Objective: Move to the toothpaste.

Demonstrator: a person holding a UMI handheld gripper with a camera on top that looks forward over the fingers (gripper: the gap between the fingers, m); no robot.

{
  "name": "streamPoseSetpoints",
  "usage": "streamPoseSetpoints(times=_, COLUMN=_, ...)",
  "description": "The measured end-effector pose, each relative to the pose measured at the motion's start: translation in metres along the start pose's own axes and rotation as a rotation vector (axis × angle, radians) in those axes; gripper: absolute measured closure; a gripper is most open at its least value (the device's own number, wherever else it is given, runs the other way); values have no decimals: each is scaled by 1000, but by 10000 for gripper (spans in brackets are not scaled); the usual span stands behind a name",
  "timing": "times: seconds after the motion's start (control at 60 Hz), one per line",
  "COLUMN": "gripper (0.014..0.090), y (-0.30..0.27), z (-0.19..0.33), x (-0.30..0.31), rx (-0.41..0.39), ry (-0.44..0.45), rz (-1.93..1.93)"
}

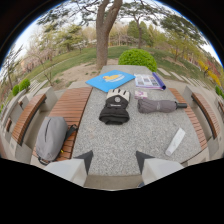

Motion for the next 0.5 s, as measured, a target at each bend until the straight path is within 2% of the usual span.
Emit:
streamPoseSetpoints(times=0.25, gripper=204, y=21, z=-13, x=20, rx=-8, ry=19, rz=-8)
streamPoseSetpoints(times=0.5, gripper=204, y=53, z=-28, x=110, rx=-39, ry=105, rz=3)
